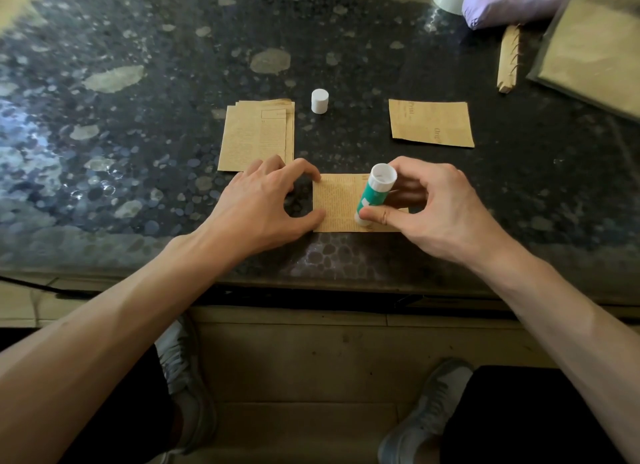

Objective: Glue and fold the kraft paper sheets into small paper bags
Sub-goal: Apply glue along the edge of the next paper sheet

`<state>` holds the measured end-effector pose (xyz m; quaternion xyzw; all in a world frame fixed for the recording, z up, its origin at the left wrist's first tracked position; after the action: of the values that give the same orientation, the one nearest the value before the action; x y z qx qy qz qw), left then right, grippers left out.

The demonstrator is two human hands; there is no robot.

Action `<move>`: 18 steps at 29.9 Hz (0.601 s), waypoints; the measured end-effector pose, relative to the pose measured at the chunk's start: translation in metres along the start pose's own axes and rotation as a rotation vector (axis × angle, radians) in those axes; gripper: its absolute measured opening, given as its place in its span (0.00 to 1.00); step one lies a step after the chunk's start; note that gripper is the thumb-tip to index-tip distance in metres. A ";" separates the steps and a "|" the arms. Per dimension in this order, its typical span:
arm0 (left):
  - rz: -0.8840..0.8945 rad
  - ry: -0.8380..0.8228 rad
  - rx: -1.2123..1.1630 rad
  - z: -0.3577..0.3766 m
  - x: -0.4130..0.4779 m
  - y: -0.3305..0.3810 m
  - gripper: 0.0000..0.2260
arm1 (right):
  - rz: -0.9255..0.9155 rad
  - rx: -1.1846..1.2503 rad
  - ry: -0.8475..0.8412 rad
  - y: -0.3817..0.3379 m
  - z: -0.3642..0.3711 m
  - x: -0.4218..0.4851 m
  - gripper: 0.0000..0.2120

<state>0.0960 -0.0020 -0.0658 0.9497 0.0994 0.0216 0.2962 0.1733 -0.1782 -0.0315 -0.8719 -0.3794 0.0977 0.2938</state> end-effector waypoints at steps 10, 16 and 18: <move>-0.002 0.003 -0.001 0.000 0.000 -0.001 0.25 | -0.005 0.018 -0.057 -0.001 0.004 -0.004 0.15; -0.004 -0.007 -0.017 -0.001 0.001 -0.001 0.26 | 0.085 0.149 -0.032 0.015 0.003 -0.006 0.17; -0.003 -0.010 -0.023 -0.001 0.001 -0.001 0.25 | 0.101 0.217 0.072 0.020 -0.010 -0.005 0.14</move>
<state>0.0968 -0.0007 -0.0659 0.9462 0.0989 0.0178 0.3074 0.1854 -0.1971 -0.0356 -0.8560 -0.3113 0.1215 0.3945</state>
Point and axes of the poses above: each hand's wrist, its own x-axis towards the middle knuckle, its own z-axis out of the palm, y = z × x, the point moved 10 cm from there along x, towards the middle knuckle, and after that the axes turned 12 degrees about -x, right-handed, at the moved point
